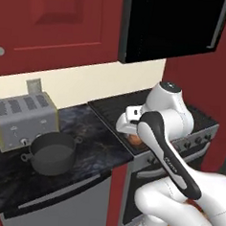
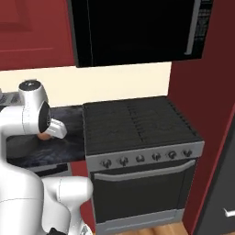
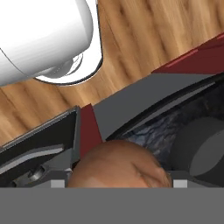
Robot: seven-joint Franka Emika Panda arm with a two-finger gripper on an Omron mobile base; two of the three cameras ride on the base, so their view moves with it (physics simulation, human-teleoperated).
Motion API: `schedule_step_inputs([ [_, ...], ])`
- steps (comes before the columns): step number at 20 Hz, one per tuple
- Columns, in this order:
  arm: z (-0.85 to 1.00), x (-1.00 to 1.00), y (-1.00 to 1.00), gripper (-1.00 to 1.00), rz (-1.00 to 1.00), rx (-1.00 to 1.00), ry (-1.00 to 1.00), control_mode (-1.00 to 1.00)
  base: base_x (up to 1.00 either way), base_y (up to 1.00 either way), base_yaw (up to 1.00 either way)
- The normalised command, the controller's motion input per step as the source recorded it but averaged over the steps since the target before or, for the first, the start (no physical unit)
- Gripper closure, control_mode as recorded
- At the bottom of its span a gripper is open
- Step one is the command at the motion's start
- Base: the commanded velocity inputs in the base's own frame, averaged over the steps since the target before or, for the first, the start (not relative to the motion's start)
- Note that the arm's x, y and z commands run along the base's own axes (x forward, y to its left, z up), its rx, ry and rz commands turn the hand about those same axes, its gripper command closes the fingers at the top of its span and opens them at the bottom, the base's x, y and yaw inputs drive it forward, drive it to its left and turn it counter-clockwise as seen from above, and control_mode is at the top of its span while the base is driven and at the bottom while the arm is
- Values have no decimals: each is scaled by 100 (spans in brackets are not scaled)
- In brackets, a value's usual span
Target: Turn on the sink faucet. Then move the onion from the counter to the sink. Turn off the sink. Move the vegetable from the sink to the pot next to the stove. Finally move the pot to the front left burner.
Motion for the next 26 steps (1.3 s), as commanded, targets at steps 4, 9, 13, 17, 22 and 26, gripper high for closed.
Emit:
schedule_step_inputs([
  [4, 0, 0, 0, 100, 0, 0, 0, 100, 27, -31, 35],
  [9, 0, 0, 0, 100, 0, 0, 0, 100, 32, -19, 36],
  [13, 0, 0, 0, 100, 0, 0, 0, 100, 42, -10, 36],
  [17, 0, 0, 0, 100, 0, 0, 0, 100, 53, -14, 33],
  [22, 0, 0, 0, 100, 0, 0, 0, 100, 55, -27, 25],
  [26, 0, 0, 0, 100, 0, 0, 0, 100, 40, -49, 9],
])
